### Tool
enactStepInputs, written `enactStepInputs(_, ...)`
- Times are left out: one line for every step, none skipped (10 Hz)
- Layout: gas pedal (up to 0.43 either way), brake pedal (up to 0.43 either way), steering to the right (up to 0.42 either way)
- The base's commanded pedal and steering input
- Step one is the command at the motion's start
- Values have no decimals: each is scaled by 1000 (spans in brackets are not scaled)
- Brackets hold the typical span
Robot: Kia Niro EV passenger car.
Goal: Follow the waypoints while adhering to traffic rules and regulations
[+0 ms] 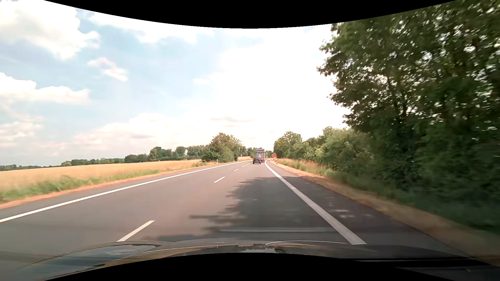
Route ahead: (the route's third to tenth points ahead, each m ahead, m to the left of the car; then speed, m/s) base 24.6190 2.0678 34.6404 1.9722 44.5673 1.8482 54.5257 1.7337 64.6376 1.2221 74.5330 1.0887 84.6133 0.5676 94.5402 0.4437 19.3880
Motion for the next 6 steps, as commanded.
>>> enactStepInputs(157,0,1)
enactStepInputs(157,0,1)
enactStepInputs(157,0,1)
enactStepInputs(157,0,1)
enactStepInputs(157,0,1)
enactStepInputs(157,0,1)
